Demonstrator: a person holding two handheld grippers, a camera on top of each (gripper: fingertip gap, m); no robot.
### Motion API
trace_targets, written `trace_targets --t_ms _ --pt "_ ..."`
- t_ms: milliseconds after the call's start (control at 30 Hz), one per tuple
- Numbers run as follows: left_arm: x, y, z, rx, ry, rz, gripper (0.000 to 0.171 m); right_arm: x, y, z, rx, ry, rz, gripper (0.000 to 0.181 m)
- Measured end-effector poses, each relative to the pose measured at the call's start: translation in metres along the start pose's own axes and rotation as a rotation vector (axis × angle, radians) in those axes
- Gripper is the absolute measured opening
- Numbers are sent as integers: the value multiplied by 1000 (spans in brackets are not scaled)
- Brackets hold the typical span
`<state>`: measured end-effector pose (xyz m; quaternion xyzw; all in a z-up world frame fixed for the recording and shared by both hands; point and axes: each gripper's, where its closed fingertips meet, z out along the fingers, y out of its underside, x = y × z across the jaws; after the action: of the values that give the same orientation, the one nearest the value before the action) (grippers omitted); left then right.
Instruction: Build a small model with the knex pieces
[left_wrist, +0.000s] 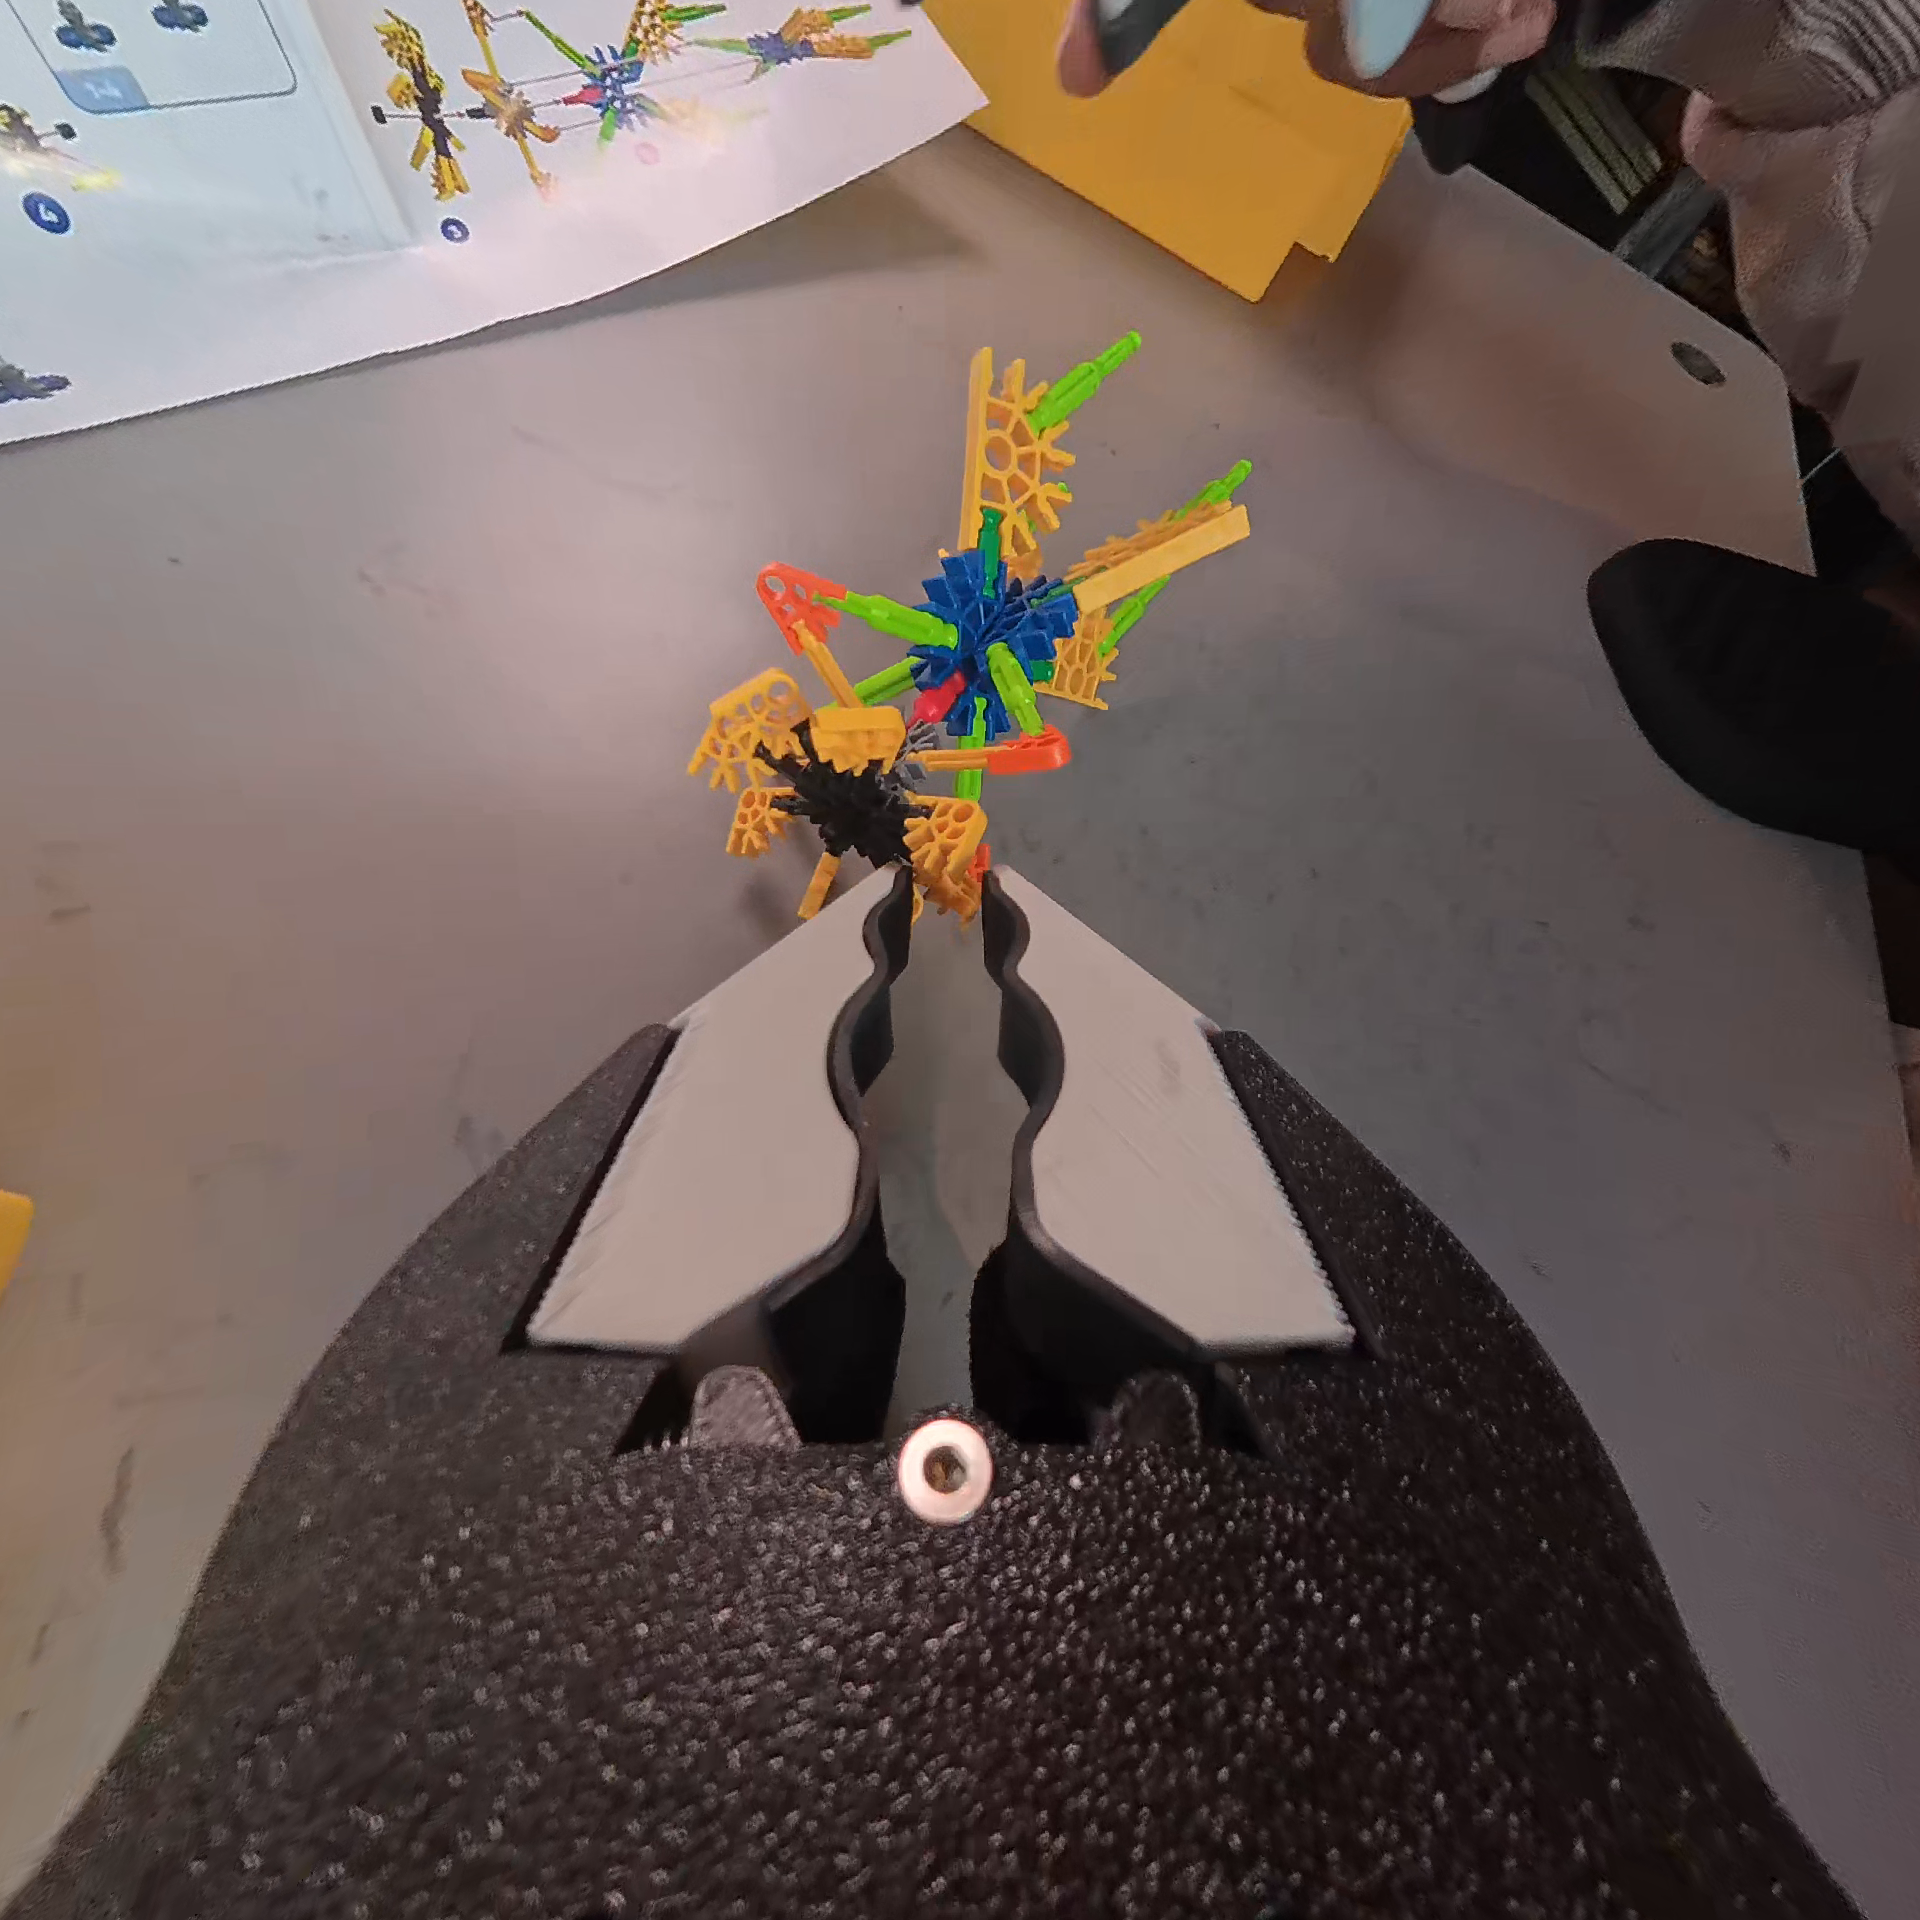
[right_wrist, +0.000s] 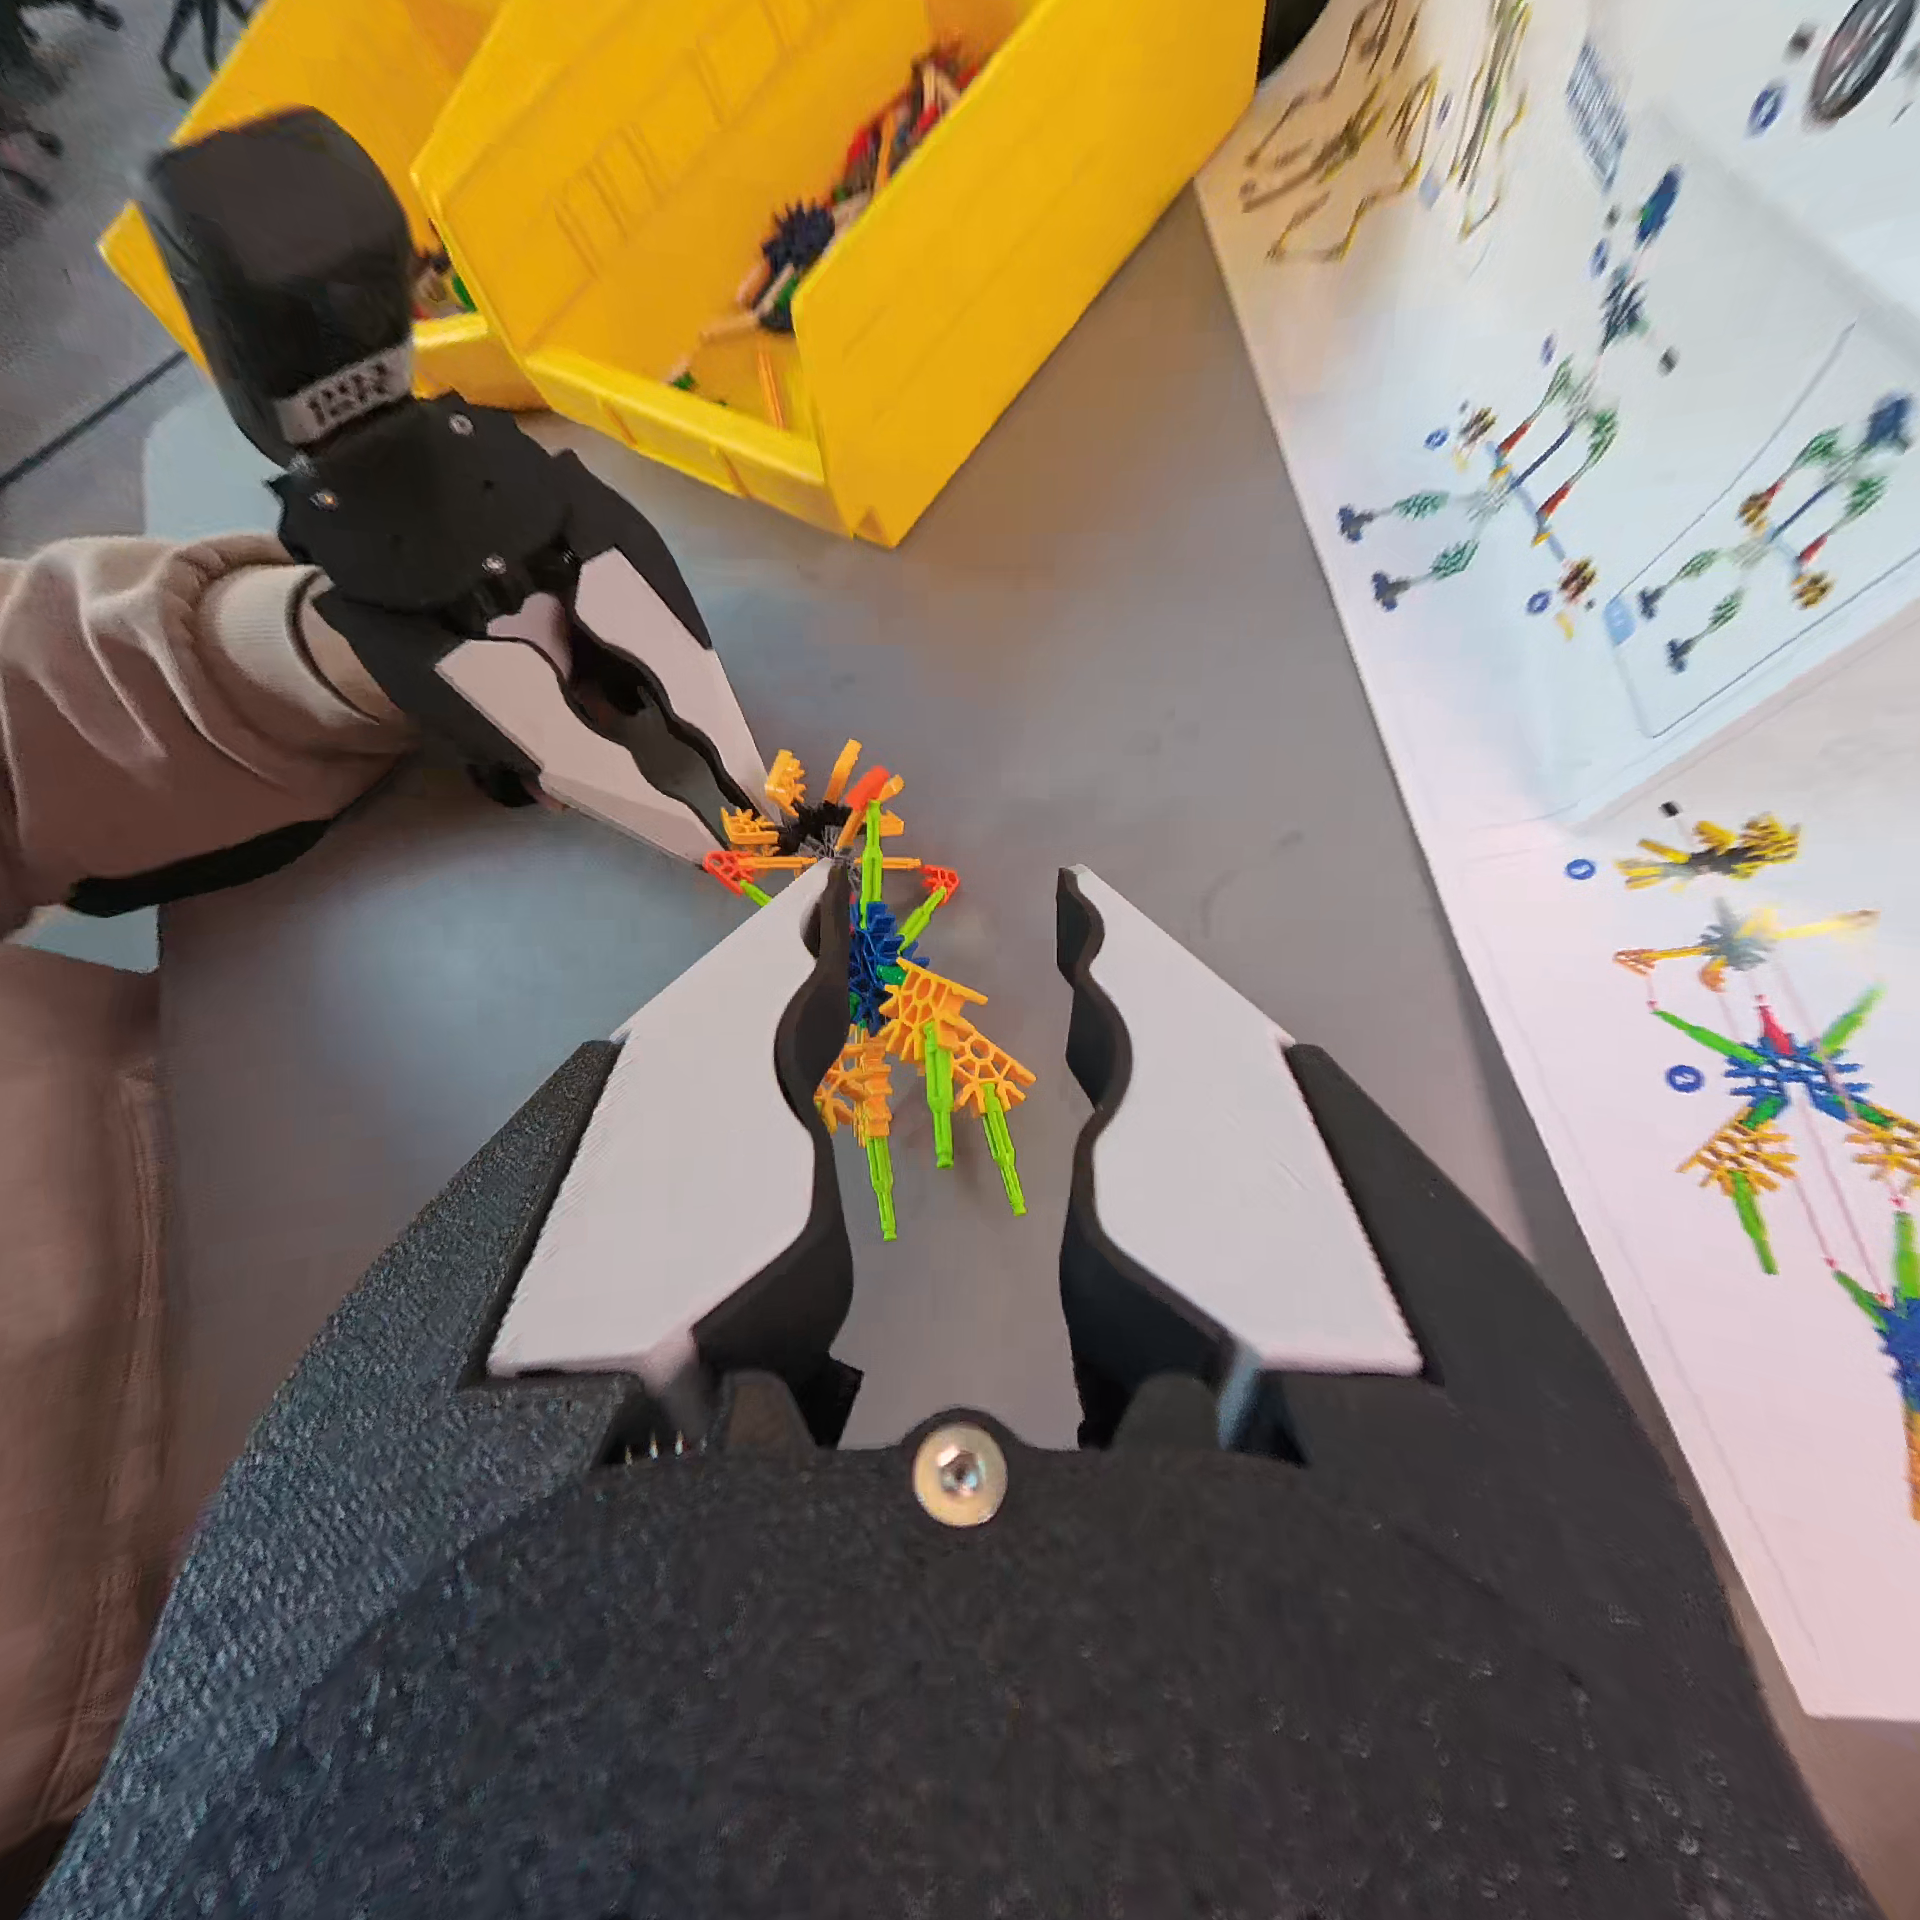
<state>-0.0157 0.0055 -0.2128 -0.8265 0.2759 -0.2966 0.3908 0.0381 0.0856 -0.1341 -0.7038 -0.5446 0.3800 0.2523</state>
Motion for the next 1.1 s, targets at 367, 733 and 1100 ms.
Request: trace_targets --t_ms 367,733,1100 --pt "-18 -17 7 101 -140 -231 6 -52 79 -2 7 474 -453 37" --pt "-17 -28 -8 179 -37 -169 20 -4 47 0 -4 286 -385 3" --pt "-27 -35 13 119 -91 -102 22 30 50 -8 -52 168 -315 4"
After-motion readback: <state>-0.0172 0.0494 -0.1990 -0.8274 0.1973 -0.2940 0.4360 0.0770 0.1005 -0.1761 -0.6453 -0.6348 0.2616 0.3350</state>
